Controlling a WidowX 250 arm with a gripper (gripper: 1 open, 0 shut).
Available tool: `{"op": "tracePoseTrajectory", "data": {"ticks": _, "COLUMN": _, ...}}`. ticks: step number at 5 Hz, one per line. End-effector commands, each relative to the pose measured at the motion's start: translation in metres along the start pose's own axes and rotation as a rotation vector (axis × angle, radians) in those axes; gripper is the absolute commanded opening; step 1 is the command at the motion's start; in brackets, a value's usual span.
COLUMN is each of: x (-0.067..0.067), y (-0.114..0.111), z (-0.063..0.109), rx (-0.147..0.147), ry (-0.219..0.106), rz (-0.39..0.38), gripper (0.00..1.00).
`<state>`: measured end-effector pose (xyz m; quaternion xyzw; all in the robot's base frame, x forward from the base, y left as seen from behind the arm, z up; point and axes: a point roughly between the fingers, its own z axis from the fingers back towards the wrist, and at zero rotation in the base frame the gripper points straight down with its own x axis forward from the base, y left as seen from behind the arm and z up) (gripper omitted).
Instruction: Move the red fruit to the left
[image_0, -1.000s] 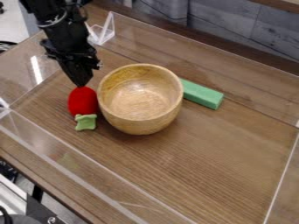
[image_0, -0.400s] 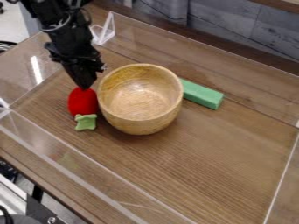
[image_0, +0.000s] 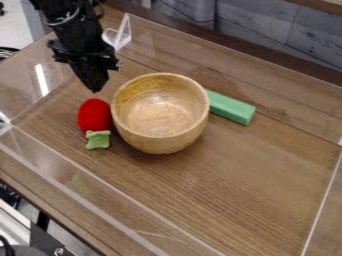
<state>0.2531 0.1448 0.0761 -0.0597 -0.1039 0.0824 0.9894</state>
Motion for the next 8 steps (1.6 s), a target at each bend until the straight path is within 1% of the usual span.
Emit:
{"op": "tracePoseTrajectory", "data": {"ticks": 1, "x": 0.007, "y": 0.011, "z": 0.01, "rx": 0.048, "ry": -0.049, "rz": 0.092, "gripper": 0.0}}
{"op": "tracePoseTrajectory", "data": {"ticks": 2, "x": 0.006, "y": 0.016, "z": 0.009, "rx": 0.071, "ry": -0.055, "rz": 0.188, "gripper": 0.0}}
{"op": "tracePoseTrajectory", "data": {"ticks": 4, "x": 0.014, "y": -0.001, "z": 0.011, "rx": 0.048, "ry": -0.027, "rz": 0.058, "gripper": 0.0}}
{"op": "tracePoseTrajectory", "data": {"ticks": 6, "x": 0.003, "y": -0.009, "z": -0.008, "rx": 0.039, "ry": -0.014, "rz": 0.001, "gripper": 0.0}}
{"op": "tracePoseTrajectory", "data": {"ticks": 8, "x": 0.009, "y": -0.01, "z": -0.007, "rx": 0.033, "ry": -0.02, "rz": -0.013, "gripper": 0.0}}
